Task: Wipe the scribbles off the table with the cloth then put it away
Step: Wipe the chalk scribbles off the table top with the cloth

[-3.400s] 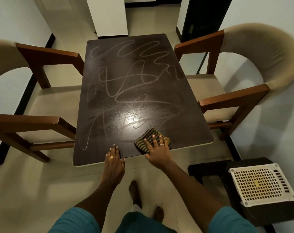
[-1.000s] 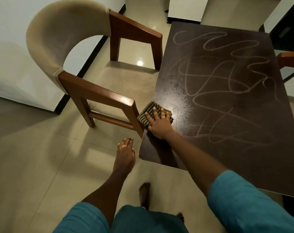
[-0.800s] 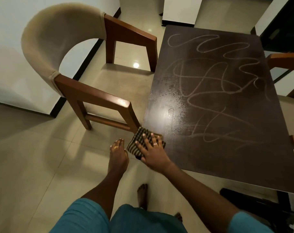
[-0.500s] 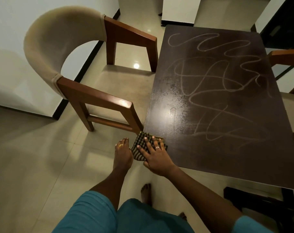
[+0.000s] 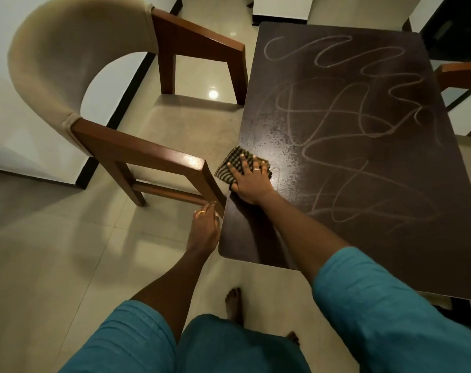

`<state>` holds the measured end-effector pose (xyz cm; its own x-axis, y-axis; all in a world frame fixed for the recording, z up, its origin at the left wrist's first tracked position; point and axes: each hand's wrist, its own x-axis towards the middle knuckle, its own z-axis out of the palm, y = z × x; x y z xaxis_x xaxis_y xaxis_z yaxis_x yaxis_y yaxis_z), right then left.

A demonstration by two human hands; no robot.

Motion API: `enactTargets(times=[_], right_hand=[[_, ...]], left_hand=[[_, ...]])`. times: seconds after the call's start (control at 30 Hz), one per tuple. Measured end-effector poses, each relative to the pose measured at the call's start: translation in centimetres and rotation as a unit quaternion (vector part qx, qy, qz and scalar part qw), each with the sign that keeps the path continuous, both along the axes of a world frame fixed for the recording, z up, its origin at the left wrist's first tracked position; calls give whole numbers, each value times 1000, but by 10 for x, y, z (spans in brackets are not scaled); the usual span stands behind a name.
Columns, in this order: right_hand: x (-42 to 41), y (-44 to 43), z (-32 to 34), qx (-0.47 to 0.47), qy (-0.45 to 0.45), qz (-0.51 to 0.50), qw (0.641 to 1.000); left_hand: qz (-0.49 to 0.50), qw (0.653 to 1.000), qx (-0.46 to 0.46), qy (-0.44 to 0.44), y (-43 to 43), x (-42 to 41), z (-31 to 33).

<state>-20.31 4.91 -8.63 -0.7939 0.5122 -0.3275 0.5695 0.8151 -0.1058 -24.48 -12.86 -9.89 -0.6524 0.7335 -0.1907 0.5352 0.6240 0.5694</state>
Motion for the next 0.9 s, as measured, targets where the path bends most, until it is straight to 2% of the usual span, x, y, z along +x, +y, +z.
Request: enactTargets(times=[0.17, 0.4, 0.57, 0.73, 0.9], right_hand=[[-6, 3, -1, 10, 2, -17, 1000], [42, -63, 0, 6, 30, 37, 999], [83, -119, -3, -18, 36, 64, 997], [98, -126, 6, -38, 30, 25, 999], [128, -103, 12, -27, 26, -114, 993]], left_hand=[[69, 997, 23, -17, -17, -5, -3], [149, 987, 7, -65, -49, 4, -7], [194, 975, 41, -101, -51, 32, 0], [174, 979, 57, -93, -46, 64, 14], [104, 993, 56, -19, -36, 92, 24]])
